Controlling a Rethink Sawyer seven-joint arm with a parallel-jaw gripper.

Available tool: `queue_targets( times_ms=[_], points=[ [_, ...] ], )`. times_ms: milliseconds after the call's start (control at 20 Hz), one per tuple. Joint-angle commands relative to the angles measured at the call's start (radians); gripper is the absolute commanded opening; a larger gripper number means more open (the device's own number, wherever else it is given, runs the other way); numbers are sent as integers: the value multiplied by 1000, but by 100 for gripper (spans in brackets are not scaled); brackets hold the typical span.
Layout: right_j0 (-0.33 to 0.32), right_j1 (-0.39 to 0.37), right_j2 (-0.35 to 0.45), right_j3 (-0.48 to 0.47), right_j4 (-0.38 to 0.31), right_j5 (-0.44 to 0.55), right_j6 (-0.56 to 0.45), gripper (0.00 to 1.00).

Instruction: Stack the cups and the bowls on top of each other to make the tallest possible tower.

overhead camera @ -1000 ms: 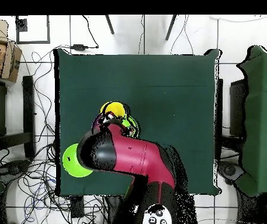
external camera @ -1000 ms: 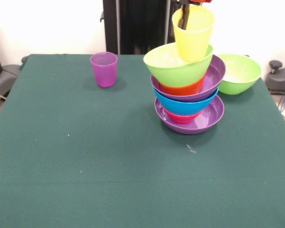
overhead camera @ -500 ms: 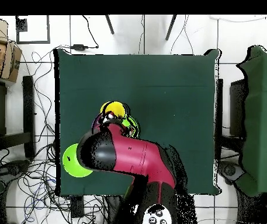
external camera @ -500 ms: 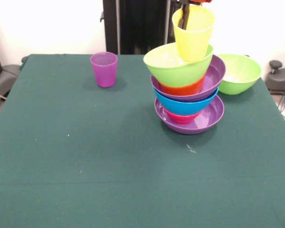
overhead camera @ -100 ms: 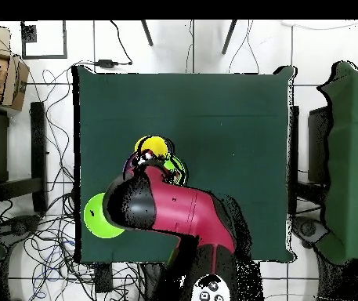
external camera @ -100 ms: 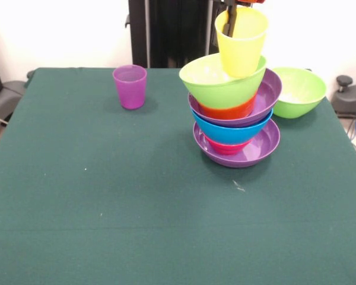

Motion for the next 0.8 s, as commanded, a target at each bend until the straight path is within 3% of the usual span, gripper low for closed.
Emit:
queue_targets(
  times_ms=[50, 200, 250, 800],
  points=[
    [10, 51, 60, 33, -86, -60, 24, 0],
    [27, 56, 40, 30, -89, -78, 42, 0],
    [31, 57, 35, 29, -88, -78, 46, 100],
    [15, 59, 53, 33, -83, -68, 23, 100]
  ],
)
